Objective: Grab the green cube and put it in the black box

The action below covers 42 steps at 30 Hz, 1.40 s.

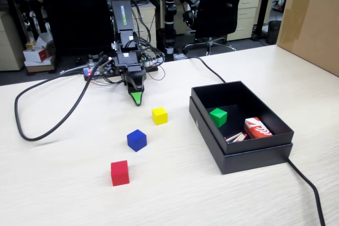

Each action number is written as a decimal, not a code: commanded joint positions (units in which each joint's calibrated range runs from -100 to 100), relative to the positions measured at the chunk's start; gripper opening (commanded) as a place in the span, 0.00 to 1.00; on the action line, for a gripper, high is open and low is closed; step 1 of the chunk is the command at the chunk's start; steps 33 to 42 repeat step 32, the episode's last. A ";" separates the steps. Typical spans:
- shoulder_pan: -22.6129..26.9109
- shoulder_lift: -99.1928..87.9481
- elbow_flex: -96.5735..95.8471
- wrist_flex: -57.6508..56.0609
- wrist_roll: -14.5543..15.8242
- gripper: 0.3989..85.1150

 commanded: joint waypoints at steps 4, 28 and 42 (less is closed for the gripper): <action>0.73 -0.47 -0.85 -2.42 -0.10 0.57; 0.73 -1.27 -1.12 -2.51 0.00 0.57; 0.73 -1.27 -1.12 -2.51 0.00 0.57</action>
